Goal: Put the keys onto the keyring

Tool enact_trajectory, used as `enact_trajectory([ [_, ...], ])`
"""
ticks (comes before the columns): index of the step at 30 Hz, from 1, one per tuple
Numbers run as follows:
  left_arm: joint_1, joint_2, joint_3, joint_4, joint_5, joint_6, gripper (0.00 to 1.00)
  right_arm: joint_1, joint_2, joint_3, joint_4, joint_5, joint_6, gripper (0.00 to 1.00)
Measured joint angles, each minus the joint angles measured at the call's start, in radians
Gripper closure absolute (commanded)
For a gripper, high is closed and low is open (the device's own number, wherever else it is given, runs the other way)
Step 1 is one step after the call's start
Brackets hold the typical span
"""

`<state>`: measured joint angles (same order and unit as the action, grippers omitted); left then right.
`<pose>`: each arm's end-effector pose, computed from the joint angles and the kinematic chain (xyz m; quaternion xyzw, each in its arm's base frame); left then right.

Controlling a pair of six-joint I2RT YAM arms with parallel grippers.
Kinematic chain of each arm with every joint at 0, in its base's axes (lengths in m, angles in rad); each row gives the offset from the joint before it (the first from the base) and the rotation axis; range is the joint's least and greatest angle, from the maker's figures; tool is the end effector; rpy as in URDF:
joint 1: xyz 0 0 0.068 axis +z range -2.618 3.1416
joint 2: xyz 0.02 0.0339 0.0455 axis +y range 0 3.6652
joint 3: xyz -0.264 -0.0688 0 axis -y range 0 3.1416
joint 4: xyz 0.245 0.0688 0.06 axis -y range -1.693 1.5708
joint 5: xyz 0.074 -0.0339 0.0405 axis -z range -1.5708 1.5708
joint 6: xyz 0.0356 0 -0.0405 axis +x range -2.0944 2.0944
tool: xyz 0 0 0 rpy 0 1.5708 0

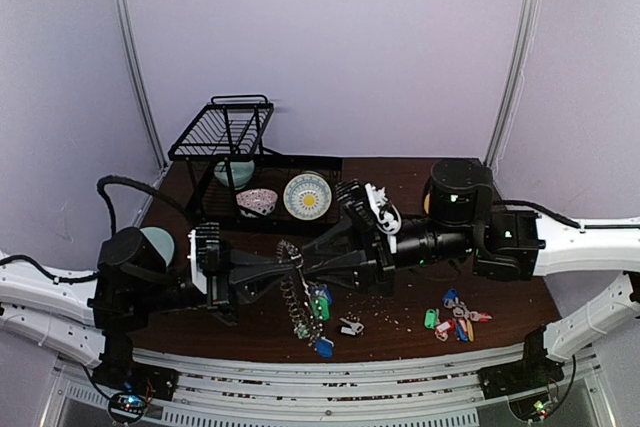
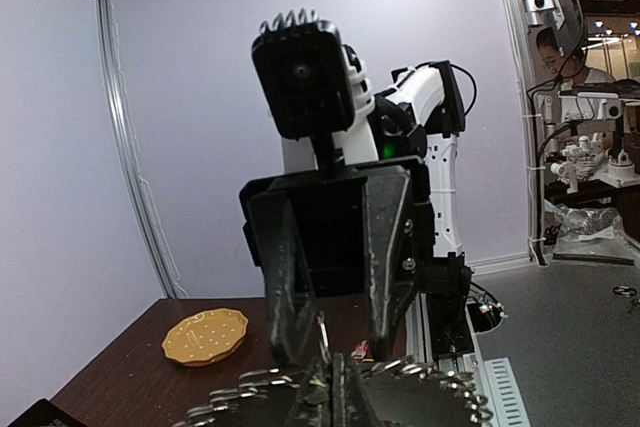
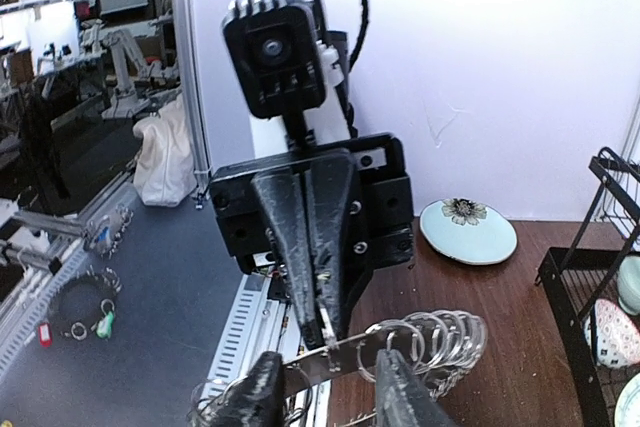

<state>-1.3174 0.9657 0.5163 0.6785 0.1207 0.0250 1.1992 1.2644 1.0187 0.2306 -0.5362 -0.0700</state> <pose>0.0518 -0.2170 0.3031 0.4229 0.4565 -0.5007 0.6016 0.0910 0.2835 0.3622 -0.5570 0.4430 0.5215 0.4707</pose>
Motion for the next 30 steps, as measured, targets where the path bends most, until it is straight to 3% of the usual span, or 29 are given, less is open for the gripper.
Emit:
enact_trajectory([
  [7, 0.0, 0.002, 0.0, -0.004, 0.0, 0.008, 1.0, 0.008, 0.009, 0.003, -0.005, -0.003, -0.014, 0.85],
  [11, 0.0, 0.005, 0.002, -0.005, 0.001, 0.01, 1.0, 0.008, 0.009, 0.003, -0.002, -0.001, -0.014, 1.0],
  [19, 0.0, 0.007, 0.002, -0.007, 0.007, 0.011, 1.0, 0.008, 0.009, 0.004, -0.004, 0.01, -0.014, 1.0],
  [22, 0.0, 0.006, 0.008, -0.032, -0.011, 0.01, 0.83, 0.008, 0.009, 0.014, -0.037, 0.026, -0.032, 1.0],
  [24, 0.0, 0.007, 0.046, -0.107, -0.051, 0.015, 0.75, 0.008, 0.009, 0.038, -0.102, 0.051, -0.057, 1.0],
  [30, -0.001, -0.006, 0.185, -0.335, -0.167, 0.052, 0.76, 0.017, 0.009, 0.125, -0.309, 0.179, -0.138, 1.0],
])
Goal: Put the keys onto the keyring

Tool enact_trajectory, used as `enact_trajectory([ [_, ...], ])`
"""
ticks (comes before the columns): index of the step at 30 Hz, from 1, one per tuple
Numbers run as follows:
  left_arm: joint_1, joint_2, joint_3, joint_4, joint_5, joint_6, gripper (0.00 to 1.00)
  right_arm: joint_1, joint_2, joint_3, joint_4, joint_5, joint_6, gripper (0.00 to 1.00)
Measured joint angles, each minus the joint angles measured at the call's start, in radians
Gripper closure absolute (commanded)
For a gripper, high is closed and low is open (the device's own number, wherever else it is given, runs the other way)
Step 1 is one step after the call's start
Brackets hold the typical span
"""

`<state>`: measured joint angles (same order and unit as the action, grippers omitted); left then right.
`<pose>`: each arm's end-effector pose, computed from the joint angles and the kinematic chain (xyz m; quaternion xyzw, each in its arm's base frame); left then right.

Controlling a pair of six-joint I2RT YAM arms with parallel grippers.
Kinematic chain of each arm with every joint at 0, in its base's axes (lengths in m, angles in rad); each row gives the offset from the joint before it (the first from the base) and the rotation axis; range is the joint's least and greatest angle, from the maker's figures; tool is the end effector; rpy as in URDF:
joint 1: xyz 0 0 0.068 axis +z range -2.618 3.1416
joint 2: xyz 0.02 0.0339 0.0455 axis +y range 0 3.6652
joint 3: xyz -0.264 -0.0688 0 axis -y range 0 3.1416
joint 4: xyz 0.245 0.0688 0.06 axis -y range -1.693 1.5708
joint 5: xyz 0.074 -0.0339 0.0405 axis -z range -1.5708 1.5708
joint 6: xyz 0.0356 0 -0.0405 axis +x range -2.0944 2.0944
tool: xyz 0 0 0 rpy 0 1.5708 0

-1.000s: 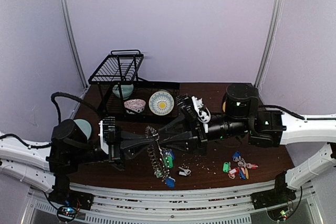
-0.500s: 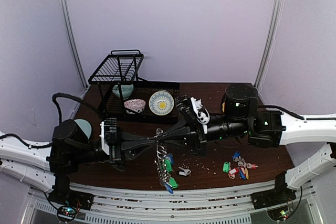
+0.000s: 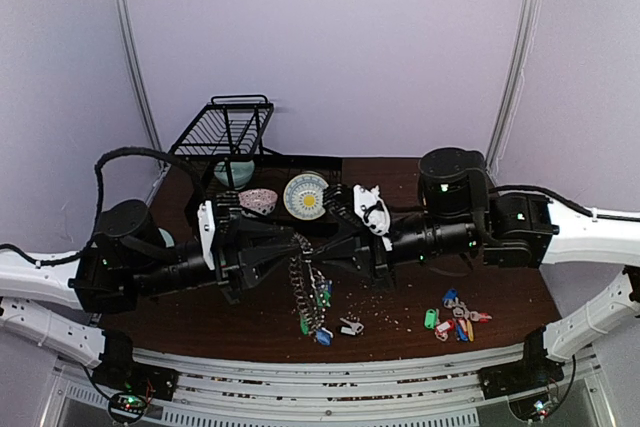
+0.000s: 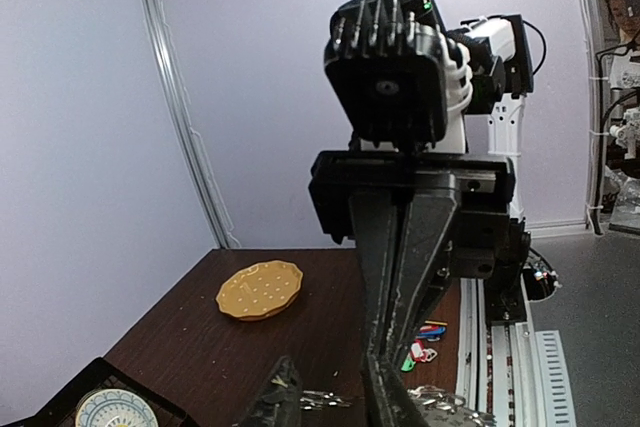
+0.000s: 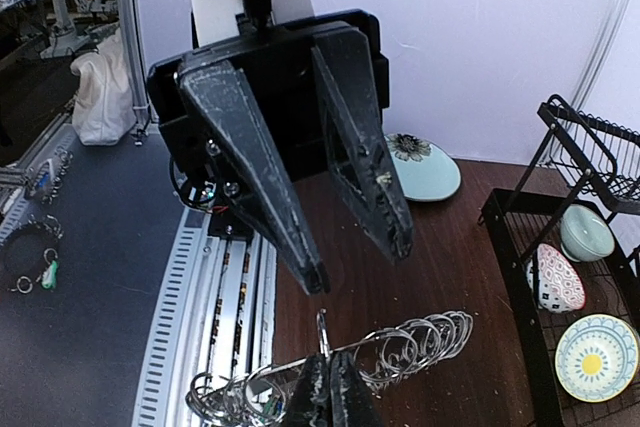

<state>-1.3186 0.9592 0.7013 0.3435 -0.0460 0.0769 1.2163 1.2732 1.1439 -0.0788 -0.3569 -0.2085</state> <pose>0.0589 -0.2221 0.3345 0.4214 0.5289 -0.4158 0.6081 0.0919 0.2841 0.3716 -0.5843 0.5054 0.4200 0.4762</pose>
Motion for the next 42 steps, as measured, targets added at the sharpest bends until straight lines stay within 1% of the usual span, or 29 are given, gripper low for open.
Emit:
enact_trajectory([
  [2, 0.0, -0.002, 0.014, -0.047, -0.016, 0.012, 0.76, 0.002, 0.0, 0.01, -0.032, 0.021, -0.015, 1.0],
  [6, 0.0, 0.009, 0.026, -0.138, -0.021, 0.038, 0.69, 0.003, 0.0, 0.011, -0.074, 0.049, -0.032, 1.0],
  [8, 0.0, 0.01, 0.026, -0.156, -0.005, 0.046, 0.65, 0.004, 0.0, 0.011, -0.084, 0.058, -0.034, 1.0],
  [10, 0.0, 0.008, 0.026, -0.161, 0.019, 0.051, 0.65, 0.005, 0.0, 0.011, -0.09, 0.062, -0.036, 1.0],
  [15, -0.001, 0.008, 0.03, -0.169, 0.03, 0.048, 0.75, 0.008, 0.0, 0.011, -0.1, 0.062, -0.047, 1.0],
  [20, -0.001, 0.066, 0.083, -0.216, 0.023, 0.048, 0.76, 0.015, 0.0, 0.011, -0.101, 0.062, -0.053, 1.0],
  [23, -0.001, 0.083, 0.093, -0.226, 0.023, 0.049, 0.83, 0.018, 0.0, 0.013, -0.103, 0.062, -0.055, 1.0],
  [28, -0.001, 0.087, 0.093, -0.234, 0.024, 0.053, 0.85, 0.018, 0.0, 0.015, -0.106, 0.063, -0.056, 1.0],
  [30, -0.001, 0.087, 0.093, -0.235, 0.024, 0.053, 0.89, 0.018, 0.0, 0.015, -0.107, 0.064, -0.058, 1.0],
  [33, -0.001, 0.087, 0.093, -0.235, 0.023, 0.053, 1.0, 0.018, 0.0, 0.015, -0.106, 0.066, -0.058, 1.0],
  [39, -0.009, 0.087, 0.093, -0.238, -0.005, 0.047, 1.0, 0.018, 0.0, 0.015, -0.105, 0.08, -0.062, 1.0],
  [40, -0.011, 0.087, 0.093, -0.238, -0.011, 0.046, 1.0, 0.018, 0.0, 0.015, -0.104, 0.081, -0.062, 0.99],
  [41, -0.012, 0.087, 0.093, -0.238, -0.017, 0.045, 1.0, 0.018, 0.0, 0.015, -0.103, 0.084, -0.062, 0.87],
  [42, -0.013, 0.087, 0.093, -0.236, -0.025, 0.044, 1.0, 0.018, 0.0, 0.015, -0.1, 0.088, -0.061, 0.79],
])
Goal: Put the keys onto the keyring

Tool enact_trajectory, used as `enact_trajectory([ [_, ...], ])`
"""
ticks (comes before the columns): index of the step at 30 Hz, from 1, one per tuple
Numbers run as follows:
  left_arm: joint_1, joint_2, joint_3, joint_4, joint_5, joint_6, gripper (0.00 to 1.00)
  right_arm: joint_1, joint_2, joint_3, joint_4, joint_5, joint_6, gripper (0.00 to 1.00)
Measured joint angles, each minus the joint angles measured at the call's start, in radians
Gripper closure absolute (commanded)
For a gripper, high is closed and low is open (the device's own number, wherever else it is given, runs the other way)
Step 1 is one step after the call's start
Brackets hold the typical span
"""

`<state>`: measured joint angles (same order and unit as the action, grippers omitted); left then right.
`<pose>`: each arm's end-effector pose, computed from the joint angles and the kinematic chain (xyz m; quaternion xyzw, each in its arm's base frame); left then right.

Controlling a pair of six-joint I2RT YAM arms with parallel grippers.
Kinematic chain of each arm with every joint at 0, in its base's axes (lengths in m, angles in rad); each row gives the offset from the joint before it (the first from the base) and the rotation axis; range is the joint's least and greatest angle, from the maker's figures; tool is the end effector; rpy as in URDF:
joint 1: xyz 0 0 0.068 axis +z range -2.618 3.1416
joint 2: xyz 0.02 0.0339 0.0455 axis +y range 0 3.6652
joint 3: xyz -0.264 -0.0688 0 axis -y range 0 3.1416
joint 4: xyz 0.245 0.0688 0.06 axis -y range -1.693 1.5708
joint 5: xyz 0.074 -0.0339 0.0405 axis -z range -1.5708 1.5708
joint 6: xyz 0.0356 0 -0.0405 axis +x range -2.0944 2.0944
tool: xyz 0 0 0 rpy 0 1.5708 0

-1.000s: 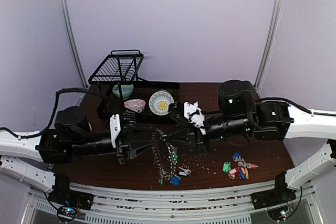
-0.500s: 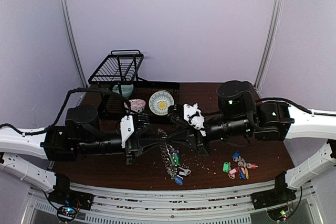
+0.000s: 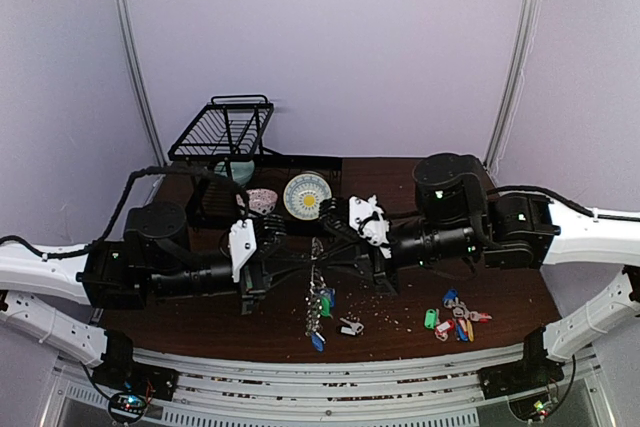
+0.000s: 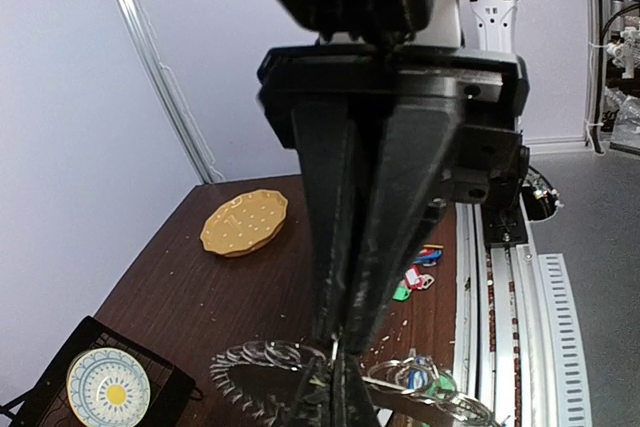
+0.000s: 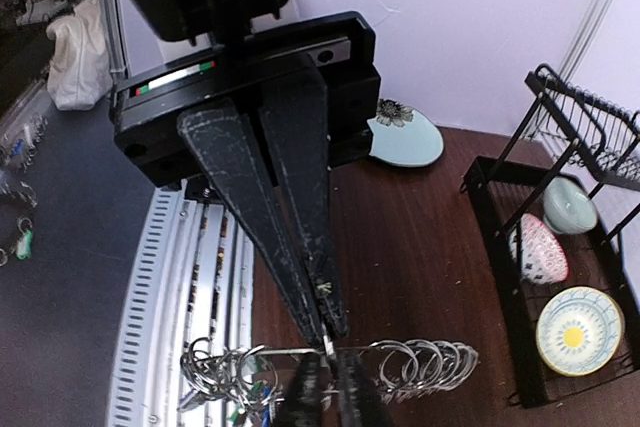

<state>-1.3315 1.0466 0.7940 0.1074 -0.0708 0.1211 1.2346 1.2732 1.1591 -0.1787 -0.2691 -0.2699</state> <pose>0.0613 -0.2408 0.3231 0.4848 0.5806 -0.3498 0.5527 0.0889 0.2831 0.3663 -0.6019 0.5261 0.3695 0.4736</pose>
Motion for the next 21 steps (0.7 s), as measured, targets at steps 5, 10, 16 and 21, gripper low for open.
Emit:
enact_trajectory([
  [5, 0.003, -0.001, -0.002, -0.02, -0.061, 0.0, 1.0, 0.0, -0.029, -0.019, 0.036, 0.037, 0.012, 0.75],
  [10, 0.004, -0.001, -0.003, -0.02, -0.092, -0.009, 1.0, 0.002, -0.075, -0.06, 0.084, 0.074, 0.018, 0.74],
  [16, 0.004, 0.003, -0.003, -0.002, -0.158, -0.116, 1.0, 0.02, -0.079, -0.101, 0.173, 0.15, 0.017, 0.63],
  [21, 0.004, 0.001, -0.003, -0.027, -0.254, -0.159, 1.0, -0.122, -0.069, -0.127, 0.183, 0.078, 0.154, 0.66],
])
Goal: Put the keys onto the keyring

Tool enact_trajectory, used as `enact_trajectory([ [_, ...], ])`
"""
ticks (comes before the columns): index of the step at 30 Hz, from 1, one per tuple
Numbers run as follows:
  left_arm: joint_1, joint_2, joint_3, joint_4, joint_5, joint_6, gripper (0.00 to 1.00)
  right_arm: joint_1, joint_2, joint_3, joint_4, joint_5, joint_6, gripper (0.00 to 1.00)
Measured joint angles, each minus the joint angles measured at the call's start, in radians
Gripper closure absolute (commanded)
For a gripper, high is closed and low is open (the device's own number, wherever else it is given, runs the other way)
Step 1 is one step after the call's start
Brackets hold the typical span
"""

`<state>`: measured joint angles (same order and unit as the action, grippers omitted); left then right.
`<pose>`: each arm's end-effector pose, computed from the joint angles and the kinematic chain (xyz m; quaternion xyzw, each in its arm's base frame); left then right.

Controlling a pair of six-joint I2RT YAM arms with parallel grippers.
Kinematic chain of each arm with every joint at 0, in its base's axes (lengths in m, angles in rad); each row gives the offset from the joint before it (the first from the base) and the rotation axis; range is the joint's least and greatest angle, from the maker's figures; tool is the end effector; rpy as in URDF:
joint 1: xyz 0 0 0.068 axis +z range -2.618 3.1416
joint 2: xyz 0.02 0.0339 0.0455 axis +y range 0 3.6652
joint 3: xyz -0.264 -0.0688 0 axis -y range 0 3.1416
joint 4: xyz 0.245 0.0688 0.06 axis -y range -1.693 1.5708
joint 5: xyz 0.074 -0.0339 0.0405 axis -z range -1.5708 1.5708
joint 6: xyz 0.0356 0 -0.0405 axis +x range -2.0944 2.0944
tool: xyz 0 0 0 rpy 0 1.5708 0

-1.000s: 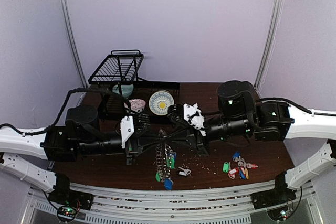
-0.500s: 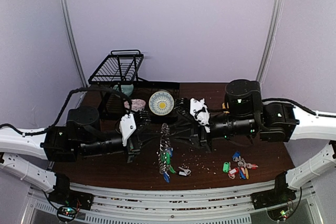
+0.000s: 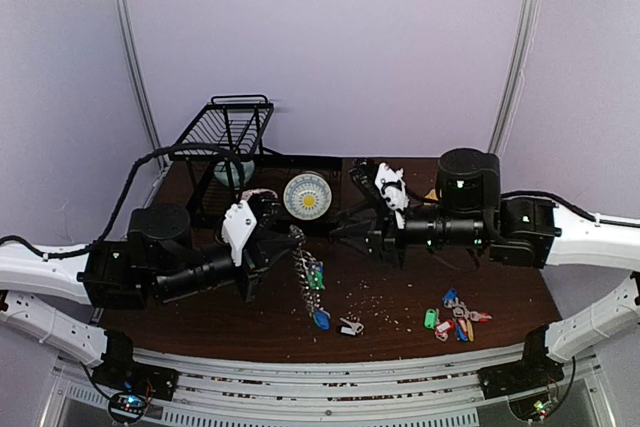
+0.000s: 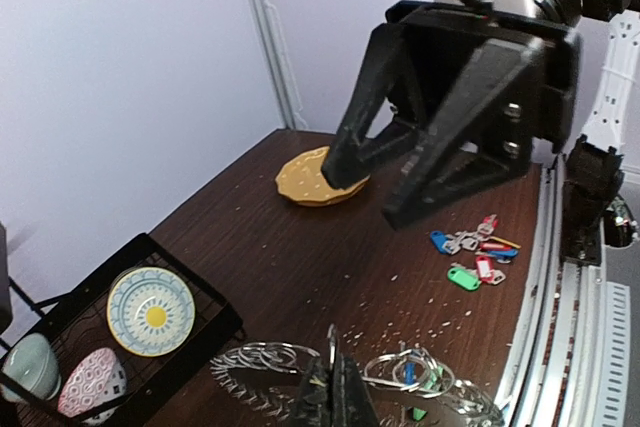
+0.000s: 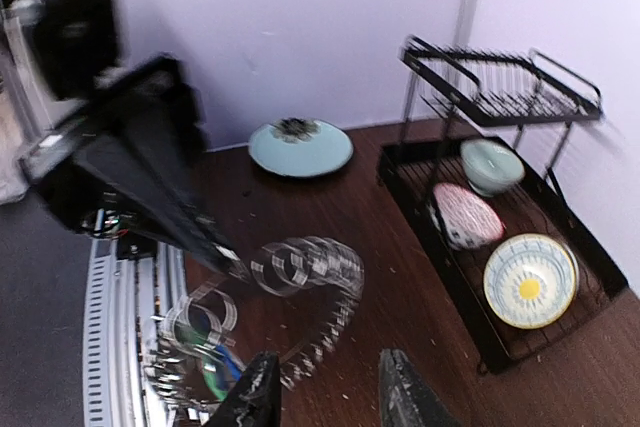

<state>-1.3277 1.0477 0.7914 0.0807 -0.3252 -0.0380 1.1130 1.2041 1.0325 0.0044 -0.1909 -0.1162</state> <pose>0.0704 -0.2364 0.3193 0.3715 0.6669 -0.3038 0.5701 0.1197 0.2581 0.3591 -0.4886 0.5856 0.3711 0.5297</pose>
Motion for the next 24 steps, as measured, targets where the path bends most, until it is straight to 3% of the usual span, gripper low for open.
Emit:
enact_trajectory([
  [4, 0.0, -0.016, -0.001, -0.048, -0.089, -0.001, 1.0, -0.112, 0.062, -0.021, -0.048, 0.011, 0.181, 0.65],
  [7, 0.0, -0.037, -0.008, -0.054, -0.127, 0.0, 1.0, -0.122, 0.125, -0.07, -0.123, 0.048, 0.317, 0.53],
  [8, 0.0, -0.041, -0.011, -0.054, -0.135, 0.0, 1.0, -0.12, 0.148, -0.092, -0.149, 0.059, 0.369, 0.46],
  [9, 0.0, -0.042, -0.012, -0.054, -0.14, 0.0, 1.0, -0.115, 0.167, -0.118, -0.172, 0.073, 0.42, 0.32],
  [10, 0.0, -0.042, -0.013, -0.054, -0.146, 0.0, 1.0, -0.108, 0.179, -0.14, -0.19, 0.084, 0.469, 0.12],
  [11, 0.0, -0.042, -0.014, -0.055, -0.148, 0.0, 1.0, -0.095, 0.188, -0.172, -0.202, 0.108, 0.52, 0.01],
  [13, 0.0, -0.041, -0.018, -0.055, -0.152, 0.003, 1.0, -0.057, 0.192, -0.235, -0.218, 0.124, 0.612, 0.08],
  [17, 0.0, -0.041, -0.028, -0.055, -0.154, 0.015, 1.0, -0.006, 0.211, -0.31, -0.191, 0.119, 0.764, 0.45],
  [20, 0.0, -0.041, -0.033, -0.057, -0.153, 0.021, 1.0, -0.001, 0.245, -0.343, -0.134, 0.108, 0.849, 0.64],
  [24, 0.0, -0.059, -0.04, -0.059, -0.151, 0.024, 1.0, 0.008, 0.293, -0.354, -0.067, 0.094, 0.922, 0.67],
])
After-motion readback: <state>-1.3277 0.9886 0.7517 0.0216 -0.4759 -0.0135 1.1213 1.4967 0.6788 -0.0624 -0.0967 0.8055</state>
